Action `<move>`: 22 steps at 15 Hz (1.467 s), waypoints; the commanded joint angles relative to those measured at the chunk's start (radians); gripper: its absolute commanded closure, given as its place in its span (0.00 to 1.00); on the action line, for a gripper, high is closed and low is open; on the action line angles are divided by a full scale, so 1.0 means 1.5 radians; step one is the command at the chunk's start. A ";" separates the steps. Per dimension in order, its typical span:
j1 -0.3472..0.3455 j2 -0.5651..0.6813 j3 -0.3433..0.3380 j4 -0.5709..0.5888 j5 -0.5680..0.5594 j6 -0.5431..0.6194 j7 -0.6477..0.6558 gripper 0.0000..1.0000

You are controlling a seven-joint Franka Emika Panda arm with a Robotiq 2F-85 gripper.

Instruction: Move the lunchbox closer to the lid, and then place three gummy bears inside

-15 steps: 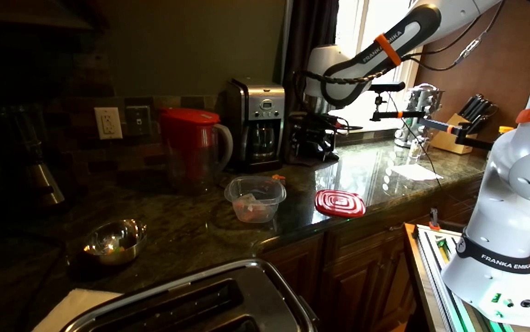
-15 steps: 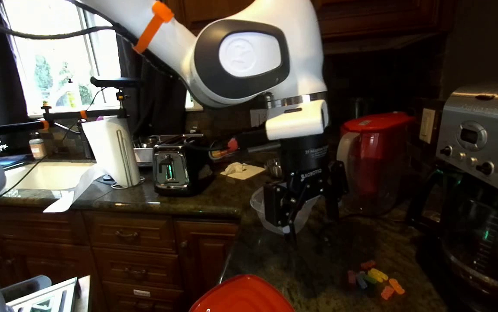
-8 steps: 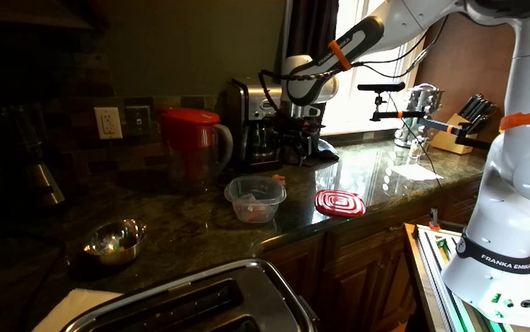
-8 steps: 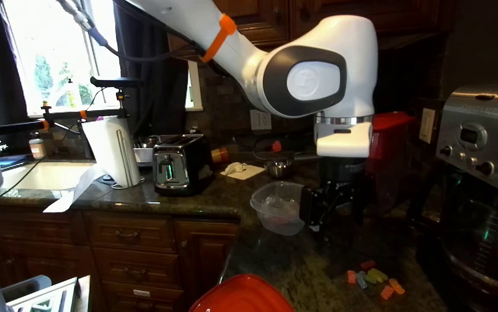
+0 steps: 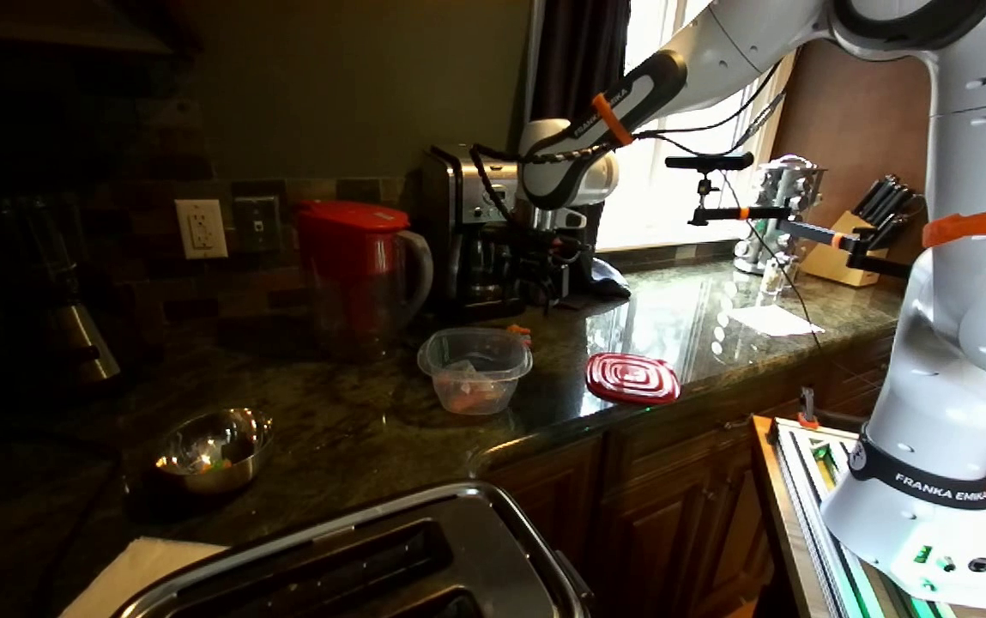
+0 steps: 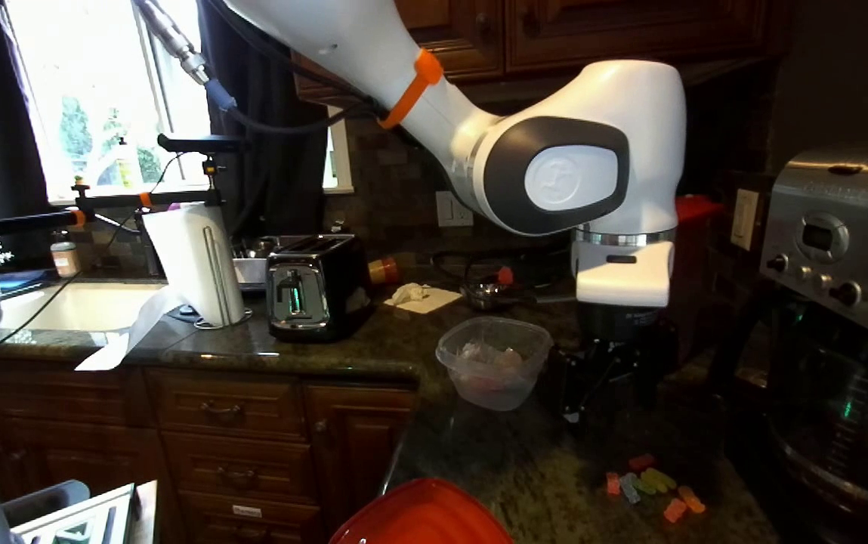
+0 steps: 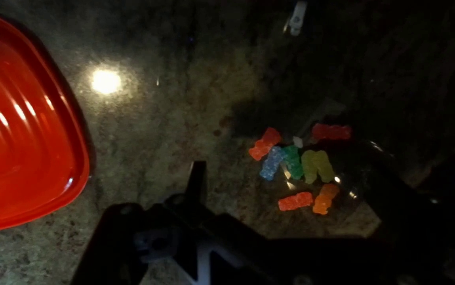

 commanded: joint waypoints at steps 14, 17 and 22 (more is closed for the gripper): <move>0.079 0.139 -0.082 0.052 -0.050 0.111 0.119 0.00; 0.082 0.154 -0.085 0.068 -0.048 0.102 0.121 0.02; 0.081 0.166 -0.088 0.082 -0.046 0.094 0.120 0.47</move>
